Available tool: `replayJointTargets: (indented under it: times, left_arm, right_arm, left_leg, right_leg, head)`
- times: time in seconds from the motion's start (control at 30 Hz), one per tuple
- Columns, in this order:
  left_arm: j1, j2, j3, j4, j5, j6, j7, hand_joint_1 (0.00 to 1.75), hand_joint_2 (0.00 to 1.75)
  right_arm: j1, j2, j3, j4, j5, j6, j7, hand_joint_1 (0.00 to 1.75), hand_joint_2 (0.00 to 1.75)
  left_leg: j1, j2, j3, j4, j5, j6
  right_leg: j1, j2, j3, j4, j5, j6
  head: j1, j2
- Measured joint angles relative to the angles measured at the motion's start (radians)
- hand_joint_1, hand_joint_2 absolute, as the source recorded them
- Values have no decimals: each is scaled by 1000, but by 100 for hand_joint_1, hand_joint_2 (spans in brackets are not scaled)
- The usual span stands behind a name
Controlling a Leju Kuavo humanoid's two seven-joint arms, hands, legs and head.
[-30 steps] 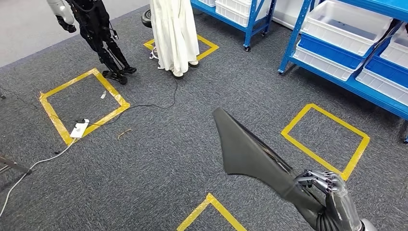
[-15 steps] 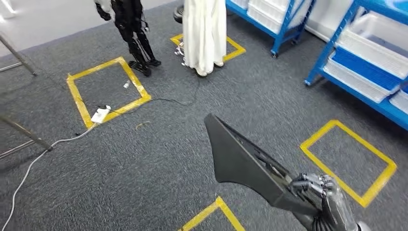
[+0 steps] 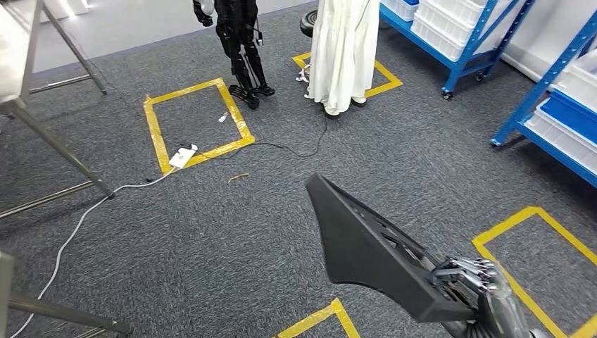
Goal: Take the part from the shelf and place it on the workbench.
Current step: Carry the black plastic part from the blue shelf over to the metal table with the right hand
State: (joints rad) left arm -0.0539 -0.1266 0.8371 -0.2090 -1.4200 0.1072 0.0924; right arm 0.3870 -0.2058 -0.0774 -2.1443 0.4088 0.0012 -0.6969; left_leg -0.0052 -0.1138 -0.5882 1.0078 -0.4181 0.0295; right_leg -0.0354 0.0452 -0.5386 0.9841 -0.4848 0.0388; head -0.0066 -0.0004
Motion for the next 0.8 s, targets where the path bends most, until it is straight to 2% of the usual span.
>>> replayJointTargets:
  times: [0.07,0.1,0.2,0.23,0.27,0.3,0.37,0.4,0.43,0.5,0.53,0.57,0.63,0.67,0.7,0.73,0.77,0.8]
  left_arm:
    - [2,0,2,0,0,-1,1,0,175]
    - [4,1,4,0,1,-4,2,0,175]
    - [5,1,10,1,2,-12,5,0,175]
    - [5,1,11,1,2,-12,5,0,175]
    - [5,1,11,1,2,-12,5,0,175]
    - [5,2,12,1,2,-12,5,0,175]
    - [4,3,12,1,2,-12,6,0,175]
    - [3,4,12,1,2,-12,6,0,175]
    - [2,5,12,1,2,-12,6,0,175]
    - [3,5,13,1,2,-12,6,0,175]
    - [3,5,14,1,2,-12,6,0,175]
    - [3,4,15,1,2,-12,6,0,175]
    - [0,2,18,1,2,-12,6,0,175]
    - [-1,1,19,1,2,-12,6,0,175]
    - [-2,1,20,1,2,-12,6,0,175]
    - [-1,0,21,1,2,-12,6,0,175]
    - [-1,0,21,1,2,-12,6,0,175]
    - [0,0,21,1,2,-13,6,0,175]
  right_arm:
    - [-1,-2,0,0,0,-1,0,175,175]
    - [1,-5,-1,0,-5,-2,0,175,175]
    - [11,-25,-8,-1,-28,-4,0,175,175]
    - [13,-29,-9,-1,-31,-4,0,175,175]
    - [13,-31,-10,-1,-32,-4,0,175,175]
    - [13,-33,-10,-1,-33,-4,0,175,175]
    - [13,-37,-11,-2,-34,-4,0,175,175]
    - [14,-39,-11,-2,-34,-4,0,175,175]
    - [15,-40,-12,-2,-34,-4,0,175,175]
    - [16,-43,-13,-4,-34,-4,0,175,175]
    - [16,-45,-14,-6,-34,-4,0,175,175]
    - [17,-47,-15,-7,-35,-5,0,175,175]
    - [18,-50,-20,-8,-35,-5,0,175,175]
    - [20,-50,-22,-8,-35,-6,0,175,175]
    - [21,-51,-23,-7,-35,-6,0,175,175]
    - [22,-51,-24,-7,-35,-6,0,175,175]
    - [22,-51,-24,-7,-35,-6,0,175,175]
    - [22,-51,-24,-7,-35,-6,0,175,175]
  left_leg:
    - [1,-4,-3,-1,1,-2]
    - [3,19,-17,28,-16,-7]
    - [12,106,-138,272,-124,-23]
    - [13,111,-159,309,-130,-21]
    - [12,113,-145,277,-104,-15]
    - [9,121,-111,211,-69,-6]
    - [-5,157,-42,77,-20,17]
    - [-11,170,-25,41,-13,25]
    - [-17,175,-20,28,-14,30]
    - [-15,155,-15,13,-8,37]
    - [-13,144,-6,-2,-2,41]
    - [-9,133,4,-17,6,45]
    - [-5,111,15,-33,14,50]
    - [-4,99,14,-33,15,51]
    - [-4,85,14,-33,15,50]
    - [-3,71,13,-32,14,48]
    - [-1,57,14,-31,14,45]
    - [2,44,15,-29,13,39]
  right_leg:
    - [2,-6,4,4,0,-8]
    - [3,-18,9,5,-1,-18]
    - [14,-72,23,5,-8,-47]
    - [19,-85,26,5,-11,-51]
    - [23,-95,28,5,-13,-54]
    - [27,-105,32,5,-16,-56]
    - [34,-122,39,4,-22,-56]
    - [36,-130,40,3,-25,-53]
    - [37,-139,41,2,-27,-50]
    - [40,-154,44,-3,-31,-43]
    - [41,-147,45,3,-37,-41]
    - [42,-126,37,25,-50,-42]
    - [36,-71,-13,131,-96,-46]
    - [32,-55,-52,200,-120,-45]
    - [27,-49,-84,254,-136,-41]
    - [21,-47,-102,275,-135,-32]
    - [14,-47,-100,255,-117,-18]
    - [7,-43,-77,195,-84,-2]
  head:
    - [-3,0]
    - [-6,0]
    - [-14,0]
    - [-15,0]
    - [-15,0]
    - [-15,0]
    - [-13,0]
    - [-13,0]
    - [-13,0]
    - [-15,0]
    - [-14,0]
    - [-15,0]
    - [-10,0]
    - [-8,0]
    - [-6,0]
    - [-6,0]
    - [-6,0]
    - [-5,0]
